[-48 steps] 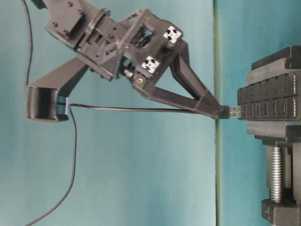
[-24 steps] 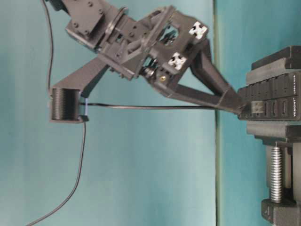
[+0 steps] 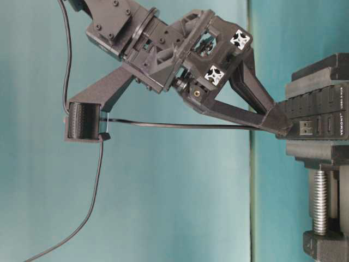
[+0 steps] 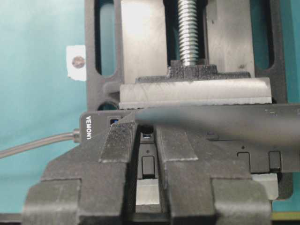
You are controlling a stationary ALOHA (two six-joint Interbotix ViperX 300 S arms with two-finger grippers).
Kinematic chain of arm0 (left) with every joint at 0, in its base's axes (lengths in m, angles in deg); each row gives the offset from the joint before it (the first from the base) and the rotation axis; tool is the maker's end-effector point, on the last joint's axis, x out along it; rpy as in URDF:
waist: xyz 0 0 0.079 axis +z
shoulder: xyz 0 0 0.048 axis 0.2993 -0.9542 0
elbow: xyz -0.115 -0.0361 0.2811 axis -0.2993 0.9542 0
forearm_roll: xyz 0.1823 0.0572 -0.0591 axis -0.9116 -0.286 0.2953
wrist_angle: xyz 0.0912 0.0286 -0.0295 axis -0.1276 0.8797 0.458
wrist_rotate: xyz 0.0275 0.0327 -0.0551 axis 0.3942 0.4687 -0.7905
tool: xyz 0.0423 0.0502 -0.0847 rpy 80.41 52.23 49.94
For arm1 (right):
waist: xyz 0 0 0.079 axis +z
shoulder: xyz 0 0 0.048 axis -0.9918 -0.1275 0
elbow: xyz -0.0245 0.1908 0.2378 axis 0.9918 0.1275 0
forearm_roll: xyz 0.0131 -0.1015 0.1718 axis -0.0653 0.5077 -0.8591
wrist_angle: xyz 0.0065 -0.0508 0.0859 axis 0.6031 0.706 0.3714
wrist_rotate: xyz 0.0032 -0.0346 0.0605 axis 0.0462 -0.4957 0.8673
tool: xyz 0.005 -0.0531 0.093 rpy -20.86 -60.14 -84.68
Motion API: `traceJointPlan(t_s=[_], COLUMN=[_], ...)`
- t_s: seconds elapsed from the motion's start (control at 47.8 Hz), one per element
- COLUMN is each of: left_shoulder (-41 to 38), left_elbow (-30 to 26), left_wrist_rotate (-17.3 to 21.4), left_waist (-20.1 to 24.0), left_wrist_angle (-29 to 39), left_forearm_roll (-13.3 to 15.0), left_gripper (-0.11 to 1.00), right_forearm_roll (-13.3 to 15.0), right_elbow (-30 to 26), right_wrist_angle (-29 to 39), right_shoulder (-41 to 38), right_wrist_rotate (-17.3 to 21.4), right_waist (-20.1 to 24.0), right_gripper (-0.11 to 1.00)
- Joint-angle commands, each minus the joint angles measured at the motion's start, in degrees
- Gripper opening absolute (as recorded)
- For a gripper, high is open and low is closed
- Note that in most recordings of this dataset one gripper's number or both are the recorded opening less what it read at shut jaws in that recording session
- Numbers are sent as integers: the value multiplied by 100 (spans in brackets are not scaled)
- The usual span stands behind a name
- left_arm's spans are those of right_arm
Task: Insert the USB into the second port from the front of the fixed hub.
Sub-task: 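Push the USB plug into the second port with the right gripper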
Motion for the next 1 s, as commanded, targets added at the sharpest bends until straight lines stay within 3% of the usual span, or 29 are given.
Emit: traceJointPlan(t_s=[0.0,0.983], left_shoulder=[-26,-26], left_elbow=[-97,-88], left_wrist_rotate=[-9,-9], left_waist=[9,9], left_wrist_angle=[-35,-35], left_forearm_roll=[-9,-9], left_gripper=[0,0], right_forearm_roll=[9,9], right_elbow=[-53,18], right_wrist_angle=[-35,-9], right_shoulder=[79,-18], right_wrist_rotate=[44,44], right_waist=[18,18], right_gripper=[8,8])
